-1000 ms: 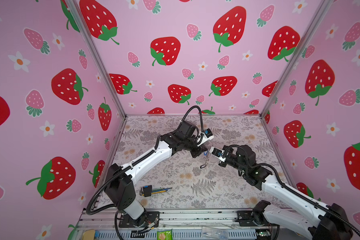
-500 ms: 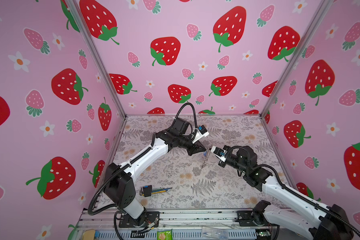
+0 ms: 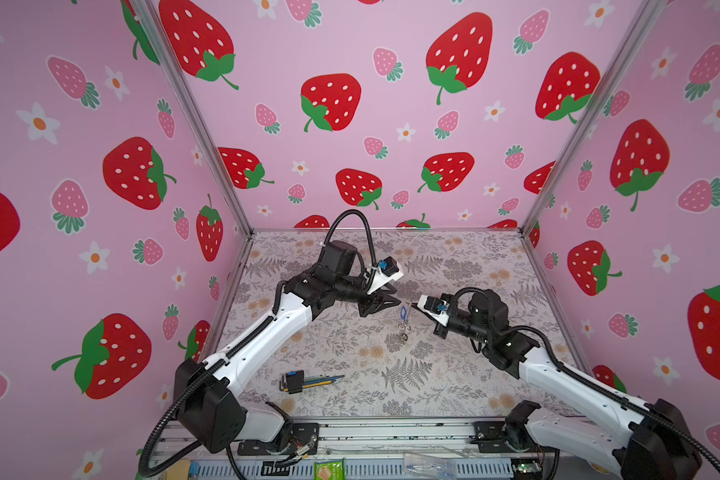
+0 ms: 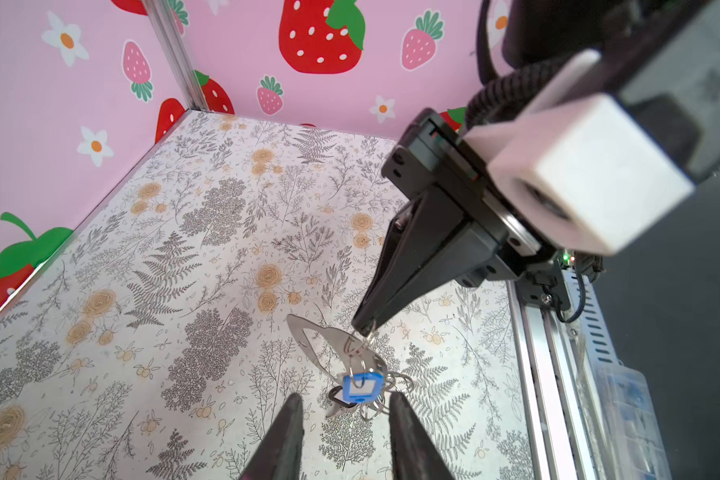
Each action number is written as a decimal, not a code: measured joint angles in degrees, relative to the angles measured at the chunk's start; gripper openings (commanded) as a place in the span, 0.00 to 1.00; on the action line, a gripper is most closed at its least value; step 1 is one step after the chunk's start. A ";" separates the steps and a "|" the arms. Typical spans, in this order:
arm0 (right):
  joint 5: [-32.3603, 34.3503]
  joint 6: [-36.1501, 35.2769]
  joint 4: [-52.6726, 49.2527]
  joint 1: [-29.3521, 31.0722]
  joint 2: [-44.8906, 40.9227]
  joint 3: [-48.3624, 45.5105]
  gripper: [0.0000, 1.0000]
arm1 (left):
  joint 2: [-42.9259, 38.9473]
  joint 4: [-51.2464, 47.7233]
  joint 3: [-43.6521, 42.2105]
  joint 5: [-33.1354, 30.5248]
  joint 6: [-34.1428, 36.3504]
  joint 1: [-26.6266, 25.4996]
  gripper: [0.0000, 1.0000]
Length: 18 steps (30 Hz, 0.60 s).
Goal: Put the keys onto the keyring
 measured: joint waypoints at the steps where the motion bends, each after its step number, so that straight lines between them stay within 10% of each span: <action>1: -0.92 0.33 0.02 -0.31 0.07 0.24 0.00 | -0.39 0.81 -0.87 0.31 0.52 -0.17 0.38; 18: -17.40 7.45 0.09 -5.99 2.73 3.13 0.00 | -0.52 4.81 -2.14 -0.79 3.37 -2.97 0.38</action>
